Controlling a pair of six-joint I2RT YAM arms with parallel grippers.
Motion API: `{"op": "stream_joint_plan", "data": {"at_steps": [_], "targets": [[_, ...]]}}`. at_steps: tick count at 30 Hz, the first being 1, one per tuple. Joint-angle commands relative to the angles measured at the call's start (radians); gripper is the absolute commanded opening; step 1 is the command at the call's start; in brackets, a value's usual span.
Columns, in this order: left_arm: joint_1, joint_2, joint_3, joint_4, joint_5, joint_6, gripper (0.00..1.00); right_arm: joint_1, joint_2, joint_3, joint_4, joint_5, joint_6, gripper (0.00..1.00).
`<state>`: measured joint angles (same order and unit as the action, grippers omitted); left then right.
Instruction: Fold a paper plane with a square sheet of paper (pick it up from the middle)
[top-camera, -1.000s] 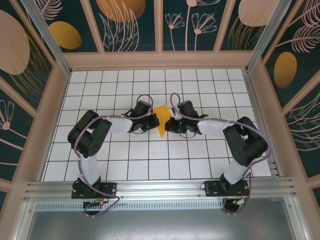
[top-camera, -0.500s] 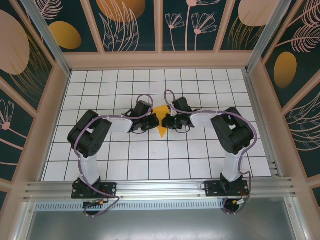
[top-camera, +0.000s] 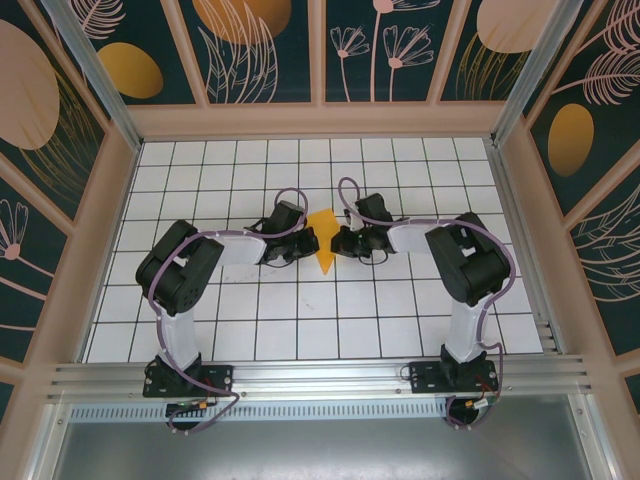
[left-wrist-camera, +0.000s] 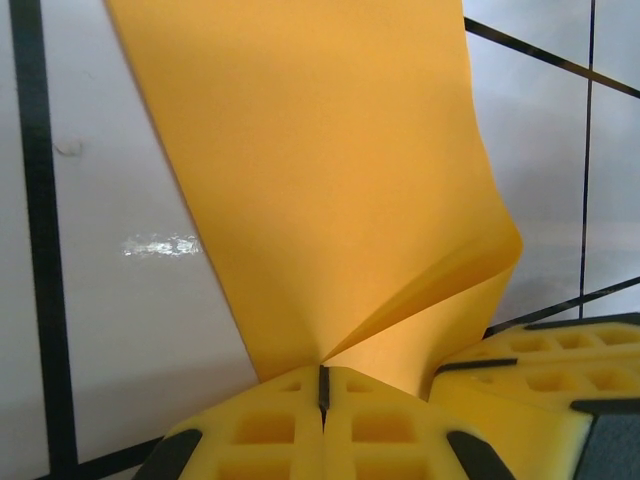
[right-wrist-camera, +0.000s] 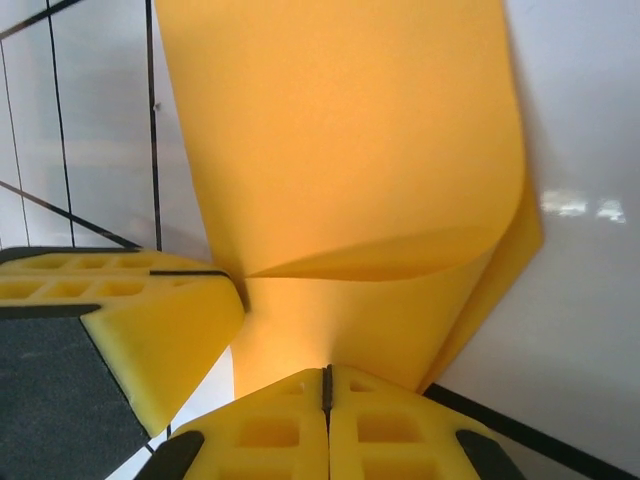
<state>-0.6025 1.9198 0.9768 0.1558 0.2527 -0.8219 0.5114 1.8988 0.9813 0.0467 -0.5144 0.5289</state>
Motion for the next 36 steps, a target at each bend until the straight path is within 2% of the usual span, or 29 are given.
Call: {"op": "stream_joint_plan", "data": {"at_steps": [1,13,16,20,36], "targets": [[0.009,0.054,-0.010,-0.117,-0.092,0.033,0.03,-0.026,-0.004,0.047,-0.019,0.005,-0.016,0.04],[0.007,0.053,-0.010,-0.134,-0.095,0.056,0.03,-0.056,0.083,0.085,-0.066,0.072,-0.018,0.04],[0.008,0.051,-0.010,-0.137,-0.096,0.059,0.03,-0.051,0.059,0.092,-0.048,0.029,-0.015,0.04],[0.007,0.049,-0.010,-0.140,-0.099,0.062,0.03,-0.055,0.021,0.127,-0.056,0.047,-0.018,0.03],[0.008,0.036,-0.010,-0.139,-0.097,0.073,0.03,-0.058,0.111,0.134,-0.087,0.080,-0.022,0.03]]}}
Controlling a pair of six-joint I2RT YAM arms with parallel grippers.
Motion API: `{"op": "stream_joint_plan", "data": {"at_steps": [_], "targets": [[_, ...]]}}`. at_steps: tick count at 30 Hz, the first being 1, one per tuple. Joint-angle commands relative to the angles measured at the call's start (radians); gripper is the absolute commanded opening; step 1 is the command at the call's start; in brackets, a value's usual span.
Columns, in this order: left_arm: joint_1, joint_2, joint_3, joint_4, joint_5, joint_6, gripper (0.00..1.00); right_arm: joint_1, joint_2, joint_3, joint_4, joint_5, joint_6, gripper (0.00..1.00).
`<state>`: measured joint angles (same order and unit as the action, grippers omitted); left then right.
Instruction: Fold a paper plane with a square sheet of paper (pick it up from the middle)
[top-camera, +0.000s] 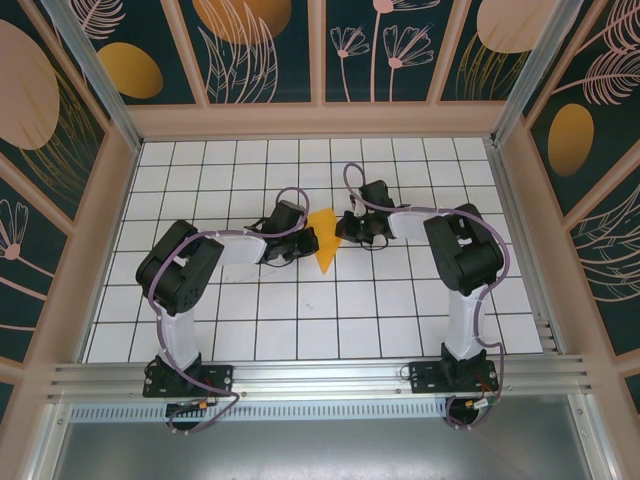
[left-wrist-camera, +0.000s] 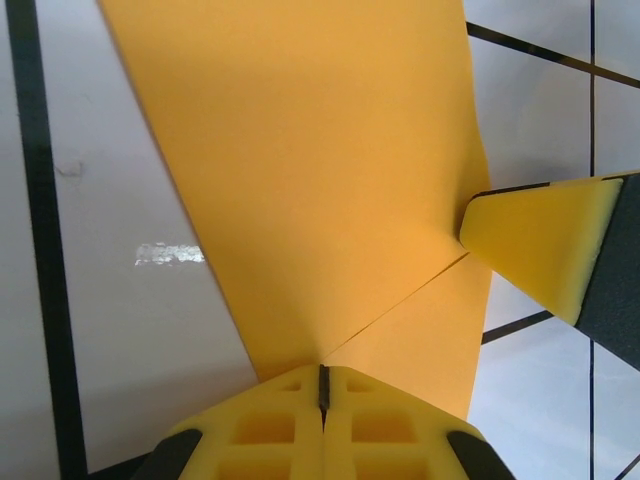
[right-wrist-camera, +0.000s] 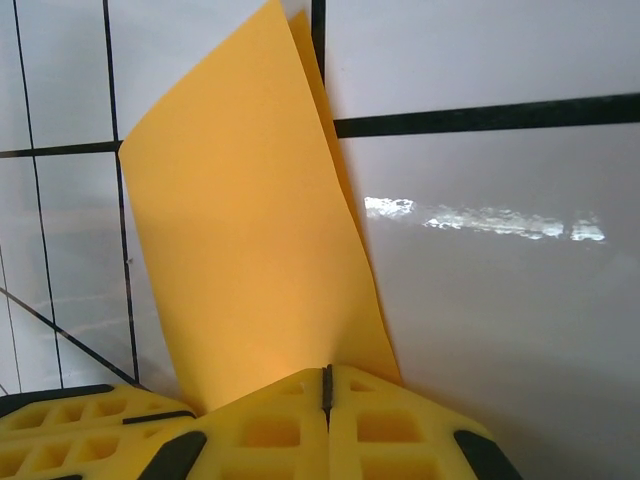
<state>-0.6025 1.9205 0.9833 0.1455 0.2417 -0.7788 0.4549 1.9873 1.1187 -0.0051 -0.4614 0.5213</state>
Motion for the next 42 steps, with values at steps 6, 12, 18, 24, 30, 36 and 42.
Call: {"op": "stream_joint_plan", "data": {"at_steps": [6,12,18,24,30,36,42], "targets": [[0.009,-0.020,0.019,-0.129,-0.086,0.039,0.07,0.030,-0.052,-0.069,-0.027,0.023,0.060,0.03],[0.008,-0.153,-0.043,-0.085,-0.137,-0.048,0.25,0.084,-0.106,-0.155,0.046,0.040,0.249,0.03],[0.000,-0.299,-0.154,-0.045,-0.082,-0.103,0.28,0.086,-0.124,-0.194,0.090,0.072,0.328,0.03],[-0.043,-0.361,-0.224,-0.013,-0.021,-0.160,0.26,0.087,-0.115,-0.192,0.087,0.082,0.332,0.03],[-0.084,-0.281,-0.235,0.021,0.008,-0.183,0.15,0.087,-0.112,-0.197,0.091,0.082,0.335,0.03],[-0.082,-0.229,-0.236,0.006,-0.037,-0.182,0.09,0.087,-0.112,-0.198,0.094,0.081,0.332,0.03],[-0.085,-0.181,-0.259,0.019,-0.027,-0.189,0.05,0.087,-0.154,-0.200,0.136,0.055,0.298,0.04]]}}
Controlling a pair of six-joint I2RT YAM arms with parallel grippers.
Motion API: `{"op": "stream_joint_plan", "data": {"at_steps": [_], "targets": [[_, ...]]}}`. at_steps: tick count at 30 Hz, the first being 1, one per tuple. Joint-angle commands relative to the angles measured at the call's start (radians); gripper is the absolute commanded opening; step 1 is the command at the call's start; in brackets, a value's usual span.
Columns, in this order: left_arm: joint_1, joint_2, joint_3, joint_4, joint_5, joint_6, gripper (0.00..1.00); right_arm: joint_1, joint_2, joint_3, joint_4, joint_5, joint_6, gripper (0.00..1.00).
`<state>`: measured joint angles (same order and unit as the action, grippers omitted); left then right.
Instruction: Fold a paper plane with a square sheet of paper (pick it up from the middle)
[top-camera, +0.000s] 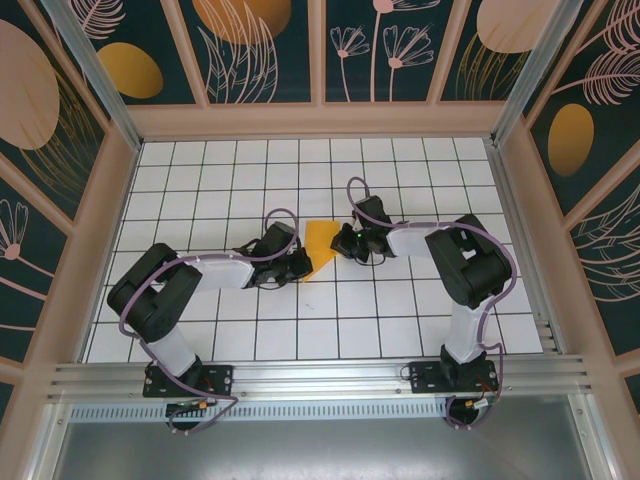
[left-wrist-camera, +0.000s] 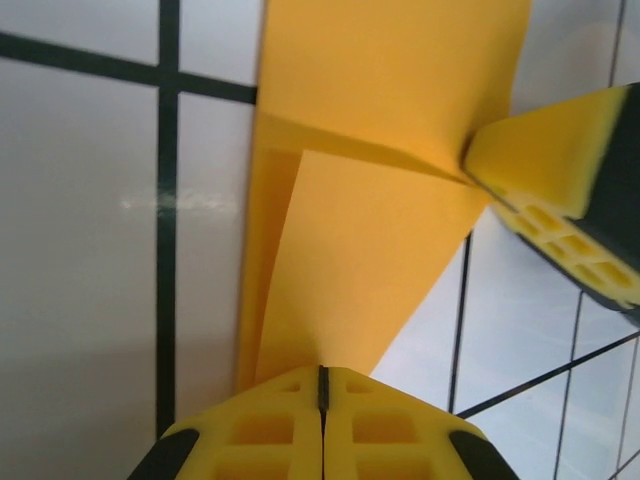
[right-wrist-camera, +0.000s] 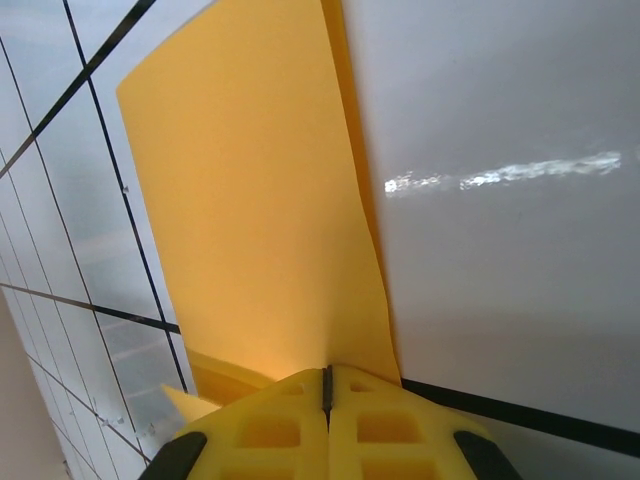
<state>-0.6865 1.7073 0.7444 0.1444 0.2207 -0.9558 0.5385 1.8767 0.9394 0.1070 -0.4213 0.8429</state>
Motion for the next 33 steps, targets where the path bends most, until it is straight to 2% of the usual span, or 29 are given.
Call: {"op": "stream_joint_plan", "data": {"at_steps": [1,5,11,26,33], "targets": [[-0.001,0.032,-0.022,0.017,-0.010,-0.013,0.05,0.003,-0.061,-0.028,0.047,0.002,-0.029,0.04],[0.000,0.037,-0.025,0.000,-0.033,-0.006,0.03,0.012,-0.132,-0.037,0.115,-0.040,-0.060,0.05],[-0.001,0.040,-0.023,0.003,-0.037,-0.006,0.03,0.071,-0.175,-0.048,0.073,-0.012,-0.092,0.05],[-0.001,0.028,-0.027,0.004,-0.035,-0.005,0.00,0.126,-0.043,-0.066,0.062,-0.042,-0.066,0.02],[0.000,0.024,-0.031,0.043,0.003,-0.001,0.01,0.128,0.007,-0.066,0.045,-0.039,-0.067,0.00]]}}
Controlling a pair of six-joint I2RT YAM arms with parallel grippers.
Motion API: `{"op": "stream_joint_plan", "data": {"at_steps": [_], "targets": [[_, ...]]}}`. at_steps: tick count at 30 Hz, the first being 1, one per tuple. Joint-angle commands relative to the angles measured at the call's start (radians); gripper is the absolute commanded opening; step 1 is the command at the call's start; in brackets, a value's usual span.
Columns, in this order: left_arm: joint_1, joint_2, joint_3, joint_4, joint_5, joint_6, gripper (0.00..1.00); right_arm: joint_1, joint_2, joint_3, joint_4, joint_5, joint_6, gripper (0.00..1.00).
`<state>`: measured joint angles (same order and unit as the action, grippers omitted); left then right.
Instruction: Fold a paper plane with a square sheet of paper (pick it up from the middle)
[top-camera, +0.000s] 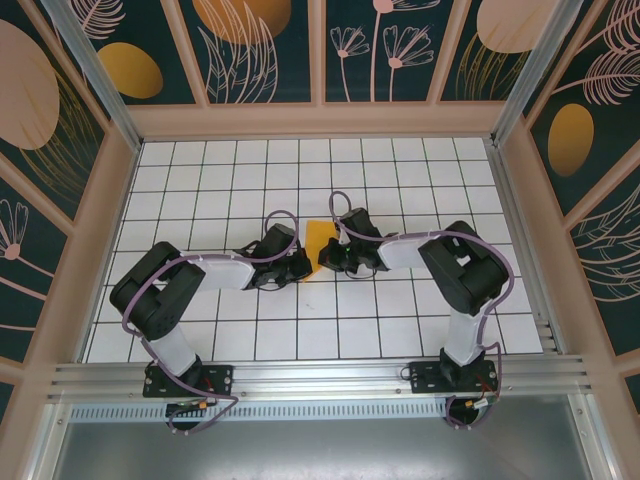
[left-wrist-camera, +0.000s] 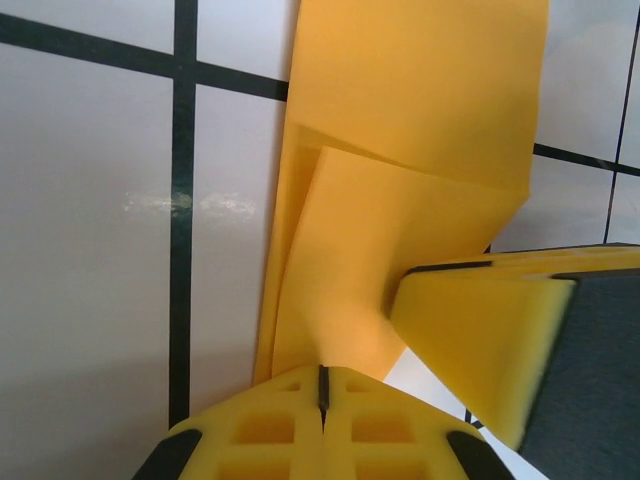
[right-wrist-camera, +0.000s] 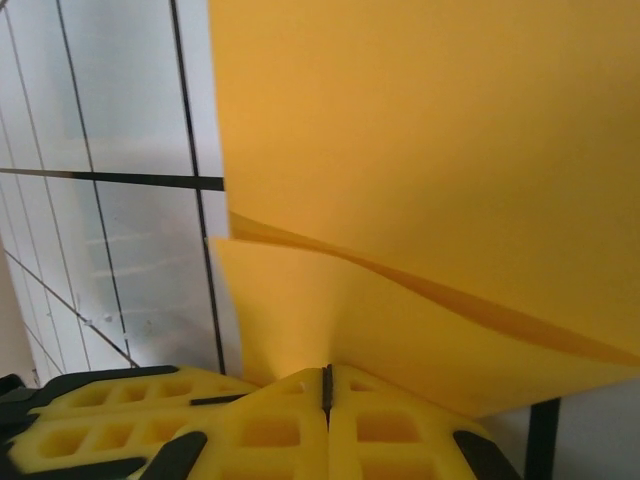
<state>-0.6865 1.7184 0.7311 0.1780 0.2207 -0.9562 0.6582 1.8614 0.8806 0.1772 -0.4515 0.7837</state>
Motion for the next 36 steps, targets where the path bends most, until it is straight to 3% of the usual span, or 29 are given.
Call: {"op": "stream_joint_plan", "data": {"at_steps": [1,7,15,25,36], "targets": [[-0.001,0.004,-0.020,0.015,0.008,0.000,0.02,0.008,0.025,-0.007,-0.032,-0.003,-0.006,0.00],[-0.001,-0.058,-0.031,0.070,0.067,-0.012,0.08,0.007,0.027,-0.008,-0.048,0.014,-0.009,0.00],[-0.001,-0.036,-0.046,0.098,0.114,-0.024,0.09,0.008,0.034,-0.007,-0.044,0.014,-0.007,0.00],[0.000,-0.016,-0.055,-0.003,-0.008,-0.002,0.06,0.004,0.020,-0.008,-0.048,0.017,-0.016,0.00],[0.000,-0.011,-0.071,-0.001,0.001,-0.004,0.05,0.012,-0.036,-0.003,-0.013,-0.026,-0.035,0.00]]}}
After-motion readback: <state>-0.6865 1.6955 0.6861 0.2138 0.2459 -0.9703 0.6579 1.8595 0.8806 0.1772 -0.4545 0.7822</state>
